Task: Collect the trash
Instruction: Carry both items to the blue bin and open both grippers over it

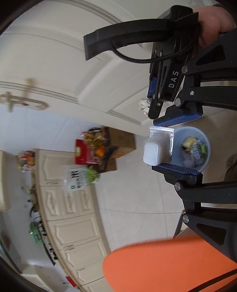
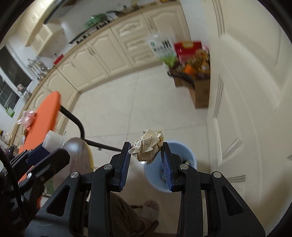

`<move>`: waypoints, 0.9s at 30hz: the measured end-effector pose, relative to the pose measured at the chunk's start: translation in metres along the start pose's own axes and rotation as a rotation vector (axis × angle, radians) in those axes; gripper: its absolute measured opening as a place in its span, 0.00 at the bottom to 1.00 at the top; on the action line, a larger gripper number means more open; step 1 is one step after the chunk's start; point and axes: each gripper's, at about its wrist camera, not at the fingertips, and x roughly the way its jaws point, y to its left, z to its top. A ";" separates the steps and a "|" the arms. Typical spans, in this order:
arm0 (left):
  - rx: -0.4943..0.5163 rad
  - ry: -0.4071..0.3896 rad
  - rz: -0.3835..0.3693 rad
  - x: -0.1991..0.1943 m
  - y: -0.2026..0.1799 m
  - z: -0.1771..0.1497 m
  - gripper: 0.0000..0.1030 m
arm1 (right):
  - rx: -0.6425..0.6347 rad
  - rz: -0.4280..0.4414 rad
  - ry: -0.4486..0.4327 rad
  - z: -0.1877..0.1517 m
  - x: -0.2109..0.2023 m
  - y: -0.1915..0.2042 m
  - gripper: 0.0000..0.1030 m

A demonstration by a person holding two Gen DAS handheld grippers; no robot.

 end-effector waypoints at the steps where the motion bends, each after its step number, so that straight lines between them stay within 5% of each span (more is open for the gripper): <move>1: 0.002 0.013 0.005 0.020 -0.006 0.009 0.35 | 0.015 0.001 0.018 0.000 0.011 -0.008 0.30; 14: -0.005 0.225 0.040 0.193 -0.027 0.108 0.38 | 0.145 0.021 0.198 -0.011 0.109 -0.061 0.34; 19: 0.000 0.243 0.072 0.213 -0.031 0.119 0.73 | 0.220 0.019 0.198 -0.014 0.115 -0.076 0.67; 27: 0.012 0.210 0.128 0.204 -0.045 0.112 0.91 | 0.300 -0.009 0.151 -0.013 0.103 -0.090 1.00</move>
